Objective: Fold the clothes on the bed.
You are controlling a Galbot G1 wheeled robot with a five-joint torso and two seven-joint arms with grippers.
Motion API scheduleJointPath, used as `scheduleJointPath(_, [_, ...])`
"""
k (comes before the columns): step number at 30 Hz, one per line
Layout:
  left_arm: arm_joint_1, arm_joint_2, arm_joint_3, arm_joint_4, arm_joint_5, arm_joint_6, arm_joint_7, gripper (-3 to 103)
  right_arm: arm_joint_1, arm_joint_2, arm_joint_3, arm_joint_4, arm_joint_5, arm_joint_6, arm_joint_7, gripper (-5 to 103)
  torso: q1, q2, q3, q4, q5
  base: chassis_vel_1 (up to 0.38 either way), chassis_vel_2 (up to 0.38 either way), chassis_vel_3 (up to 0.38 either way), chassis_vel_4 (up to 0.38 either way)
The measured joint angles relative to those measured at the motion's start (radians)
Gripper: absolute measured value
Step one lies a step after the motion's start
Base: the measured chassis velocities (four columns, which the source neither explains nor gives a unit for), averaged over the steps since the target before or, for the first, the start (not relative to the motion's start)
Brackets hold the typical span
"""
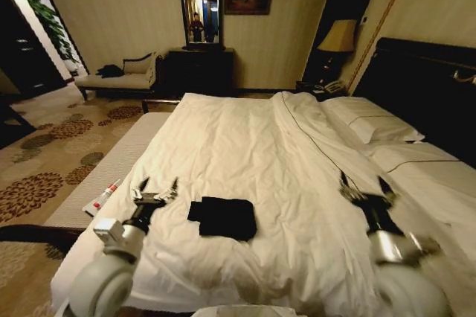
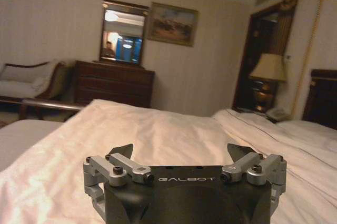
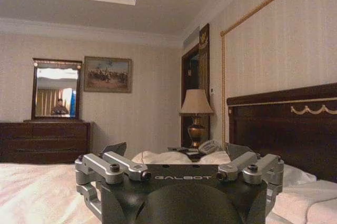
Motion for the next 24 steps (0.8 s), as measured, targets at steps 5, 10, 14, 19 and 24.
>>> scheduleJointPath(5, [0.032,0.015,-0.028,0.0,0.032,-0.01,0.054,100,-0.05,0.031,-0.003,0.011,-0.01,-0.022,0.001,100,0.0,0.0,0.0,-0.0002,0.0008,0.0,0.0,0.0,0.0])
scheduleJointPath(10, [0.032,0.016,-0.034,0.0,0.032,-0.01,0.057,100,-0.049,0.031,-0.005,0.007,-0.009,-0.023,0.001,100,0.001,0.0,0.0,-0.0002,0.0011,0.0,0.0,0.0,0.0])
scheduleJointPath(14, [0.031,0.016,-0.035,0.0,0.031,-0.01,0.057,100,-0.045,0.03,-0.008,0.004,-0.006,-0.023,0.001,100,0.001,0.0,0.0,-0.0002,0.0009,0.0,0.0,0.0,0.0])
scheduleJointPath(19, [0.03,0.016,-0.036,-0.004,0.028,-0.009,0.056,100,-0.041,0.029,-0.012,0.0,-0.003,-0.023,0.0,100,0.001,0.0,0.0,-0.0003,0.001,0.0,0.0,0.0,0.0])
scheduleJointPath(24, [0.029,0.016,-0.037,-0.004,0.027,-0.009,0.056,100,-0.038,0.028,-0.014,-0.002,-0.001,-0.023,0.0,100,0.001,0.0,0.0,-0.0003,0.001,0.0,0.0,0.0,0.0])
